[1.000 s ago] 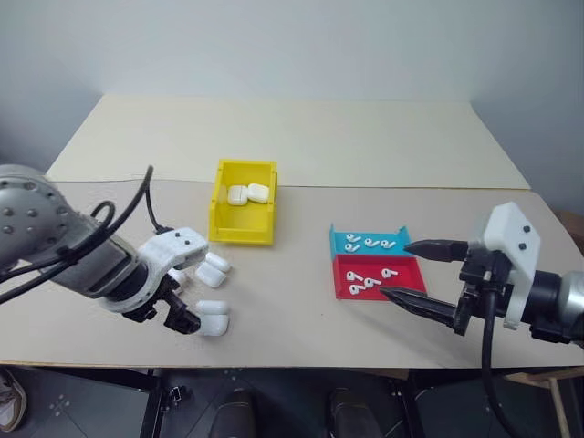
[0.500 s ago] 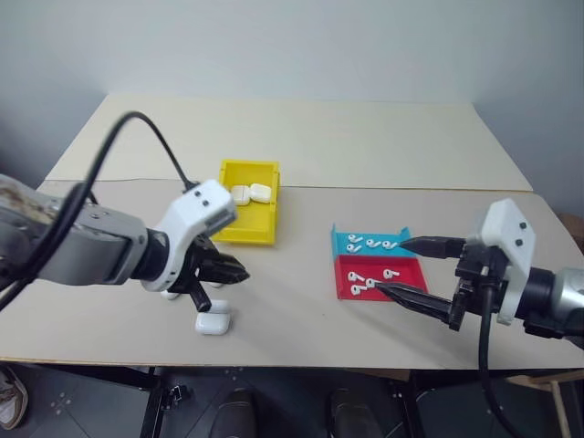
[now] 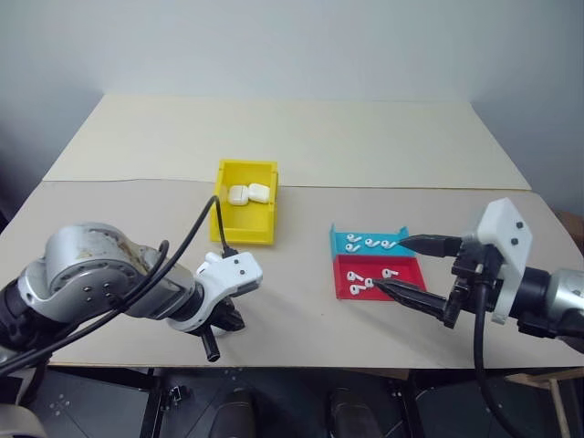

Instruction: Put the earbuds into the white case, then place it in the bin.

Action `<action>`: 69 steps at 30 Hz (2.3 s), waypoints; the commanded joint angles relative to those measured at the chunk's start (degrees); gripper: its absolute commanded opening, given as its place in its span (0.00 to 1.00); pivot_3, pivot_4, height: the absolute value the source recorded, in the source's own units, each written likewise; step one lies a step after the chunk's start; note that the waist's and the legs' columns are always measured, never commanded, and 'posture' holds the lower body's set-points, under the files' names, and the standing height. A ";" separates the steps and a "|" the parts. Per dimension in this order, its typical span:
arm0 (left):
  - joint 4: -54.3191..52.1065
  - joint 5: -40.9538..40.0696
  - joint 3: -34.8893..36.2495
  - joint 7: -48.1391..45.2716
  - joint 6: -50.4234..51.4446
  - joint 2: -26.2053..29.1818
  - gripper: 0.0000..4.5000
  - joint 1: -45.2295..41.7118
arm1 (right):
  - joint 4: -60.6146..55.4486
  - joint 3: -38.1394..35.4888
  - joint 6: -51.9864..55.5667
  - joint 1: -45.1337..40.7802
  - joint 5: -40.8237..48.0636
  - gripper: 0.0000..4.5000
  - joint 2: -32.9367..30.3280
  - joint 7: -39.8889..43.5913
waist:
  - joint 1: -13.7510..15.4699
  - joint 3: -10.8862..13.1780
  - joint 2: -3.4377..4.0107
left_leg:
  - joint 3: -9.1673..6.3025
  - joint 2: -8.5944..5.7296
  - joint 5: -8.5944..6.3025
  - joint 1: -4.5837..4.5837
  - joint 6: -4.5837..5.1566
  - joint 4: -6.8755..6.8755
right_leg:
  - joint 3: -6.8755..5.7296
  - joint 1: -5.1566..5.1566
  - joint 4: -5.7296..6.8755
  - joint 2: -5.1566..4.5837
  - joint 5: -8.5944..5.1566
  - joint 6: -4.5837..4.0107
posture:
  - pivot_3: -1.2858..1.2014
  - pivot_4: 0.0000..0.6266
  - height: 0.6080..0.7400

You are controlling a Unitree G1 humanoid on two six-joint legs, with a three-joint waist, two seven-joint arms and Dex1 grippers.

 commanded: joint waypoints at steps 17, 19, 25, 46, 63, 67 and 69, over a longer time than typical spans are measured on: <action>-5.09 11.62 -2.80 -3.10 0.74 4.10 0.01 2.70 | -1.52 -1.58 -0.98 0.18 2.68 1.00 -0.98 -0.83 | -0.07 -0.01 0.00 | 0.00 0.00 0.00 0.04 0.00 -0.01 | 0.00 0.02 0.01 0.00 0.00 0.00 | 0.52 0.24 1.00; -5.86 11.88 -1.87 -4.68 0.74 5.86 0.01 3.08 | -1.63 -1.76 -0.99 0.46 2.68 1.00 -1.00 -0.73 | -0.07 -0.01 -0.01 | 0.00 0.00 0.00 0.02 0.00 -0.01 | 0.00 0.01 0.00 0.00 0.00 0.00 | 0.52 0.24 1.00; -8.11 13.52 -0.94 -9.62 0.74 9.71 0.01 3.35 | -1.42 -1.12 -1.37 0.49 1.93 1.00 -0.81 -0.42 | 0.02 -0.01 -0.01 | 0.00 0.00 0.00 0.01 0.00 -0.01 | 0.00 0.01 -0.01 0.00 0.00 0.00 | 0.52 0.24 1.00; -10.73 25.24 6.82 -33.67 -4.27 25.58 0.95 1.60 | -0.56 1.75 -3.23 0.13 -2.09 1.00 0.91 1.75 | 0.05 -0.01 -0.04 | 0.03 0.00 0.00 0.01 0.00 -0.05 | -0.01 -0.01 -0.03 0.01 -0.01 0.00 | 0.52 0.24 1.00; -4.82 40.07 -10.22 -35.87 -0.98 12.74 0.99 -3.99 | -1.09 0.84 -2.60 -0.19 -1.26 1.00 0.79 0.91 | -0.04 -0.01 -0.09 | 0.02 0.01 -0.02 -0.07 0.03 -0.02 | 0.00 -0.07 -0.03 0.02 -0.01 0.00 | 0.52 0.24 1.00; -4.21 41.92 -11.75 -34.63 -0.51 11.28 0.99 -3.39 | -1.53 0.52 -2.58 0.21 -0.82 1.00 0.79 0.42 | 0.05 -0.01 -0.10 | 0.00 0.01 -0.02 -0.07 0.03 -0.01 | -0.01 -0.06 -0.02 0.02 -0.01 0.00 | 0.52 0.24 1.00; -3.80 42.10 -11.82 -34.43 -0.01 10.13 0.99 -3.32 | -1.71 0.12 -2.54 0.51 -0.42 1.00 0.71 0.22 | 0.05 -0.01 -0.10 | 0.00 0.00 -0.02 -0.07 0.03 0.01 | -0.01 -0.05 -0.02 0.01 0.00 0.00 | 0.52 0.24 1.00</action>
